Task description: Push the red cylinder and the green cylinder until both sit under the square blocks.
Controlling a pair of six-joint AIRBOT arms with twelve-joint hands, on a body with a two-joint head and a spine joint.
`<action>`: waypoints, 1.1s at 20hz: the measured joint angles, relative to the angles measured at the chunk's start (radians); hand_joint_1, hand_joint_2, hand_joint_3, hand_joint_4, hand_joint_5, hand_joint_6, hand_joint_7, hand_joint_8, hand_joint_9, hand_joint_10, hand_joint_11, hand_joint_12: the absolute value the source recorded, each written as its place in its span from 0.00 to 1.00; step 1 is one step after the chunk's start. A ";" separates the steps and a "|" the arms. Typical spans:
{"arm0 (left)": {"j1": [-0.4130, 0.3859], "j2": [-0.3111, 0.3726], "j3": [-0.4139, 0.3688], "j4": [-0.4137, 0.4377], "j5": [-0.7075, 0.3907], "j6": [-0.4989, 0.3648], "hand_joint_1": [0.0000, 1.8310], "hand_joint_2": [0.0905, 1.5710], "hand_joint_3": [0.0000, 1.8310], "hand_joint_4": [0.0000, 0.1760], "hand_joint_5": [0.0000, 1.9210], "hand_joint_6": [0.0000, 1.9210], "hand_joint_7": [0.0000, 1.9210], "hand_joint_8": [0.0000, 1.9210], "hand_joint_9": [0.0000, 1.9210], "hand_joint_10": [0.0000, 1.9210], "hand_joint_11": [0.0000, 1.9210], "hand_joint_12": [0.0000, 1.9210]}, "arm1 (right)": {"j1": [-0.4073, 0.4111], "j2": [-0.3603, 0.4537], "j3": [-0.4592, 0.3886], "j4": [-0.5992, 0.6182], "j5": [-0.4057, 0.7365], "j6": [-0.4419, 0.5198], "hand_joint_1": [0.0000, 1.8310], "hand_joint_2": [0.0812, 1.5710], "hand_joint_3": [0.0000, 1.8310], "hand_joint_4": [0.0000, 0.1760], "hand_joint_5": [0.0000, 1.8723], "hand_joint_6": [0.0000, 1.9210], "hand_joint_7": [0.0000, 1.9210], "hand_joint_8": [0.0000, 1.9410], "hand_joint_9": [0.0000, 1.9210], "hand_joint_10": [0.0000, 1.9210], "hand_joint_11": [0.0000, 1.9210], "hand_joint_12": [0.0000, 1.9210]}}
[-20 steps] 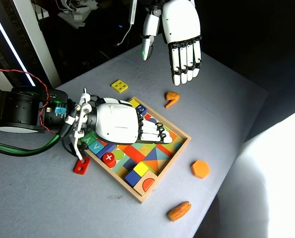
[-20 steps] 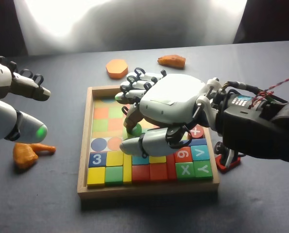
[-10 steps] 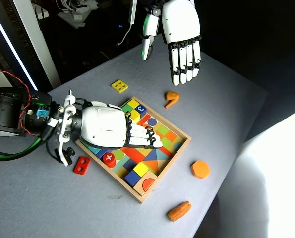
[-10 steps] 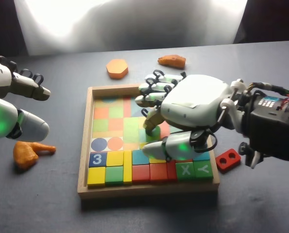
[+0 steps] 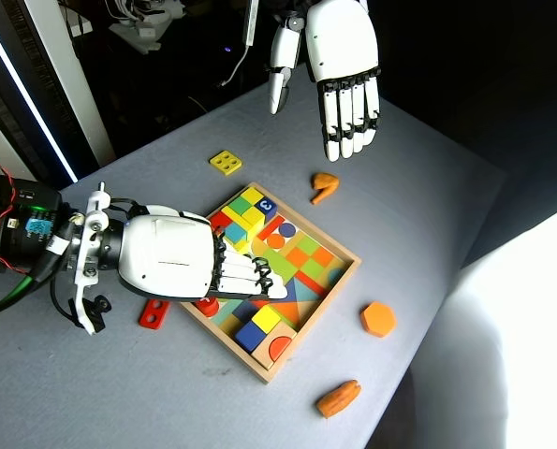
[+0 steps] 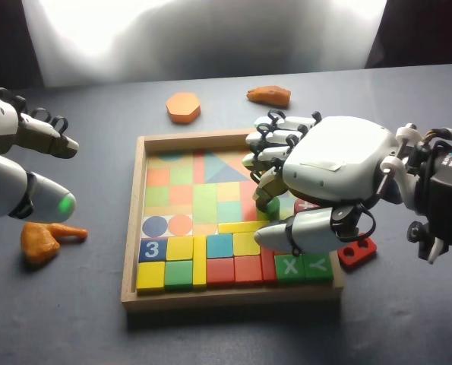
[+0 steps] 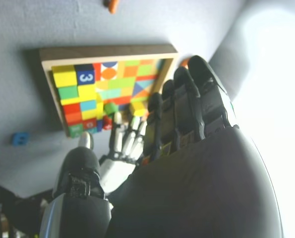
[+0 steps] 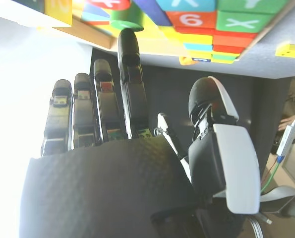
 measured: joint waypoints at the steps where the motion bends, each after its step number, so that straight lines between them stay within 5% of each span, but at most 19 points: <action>1: 0.000 0.000 0.000 0.000 0.000 0.000 0.03 0.80 0.00 0.00 0.09 0.00 0.10 0.00 0.10 0.00 0.00 0.29 | -0.006 0.008 -0.008 -0.008 0.002 0.000 0.00 0.77 0.00 0.00 0.39 0.10 0.14 0.01 0.03 0.03 0.00 0.00; 22: 0.000 0.000 0.000 0.000 0.000 0.000 0.02 0.79 0.00 0.00 0.10 0.00 0.11 0.00 0.11 0.00 0.00 0.31 | -0.006 0.059 -0.032 -0.035 -0.023 -0.001 0.00 0.77 0.00 0.00 0.38 0.13 0.15 0.01 0.04 0.05 0.00 0.00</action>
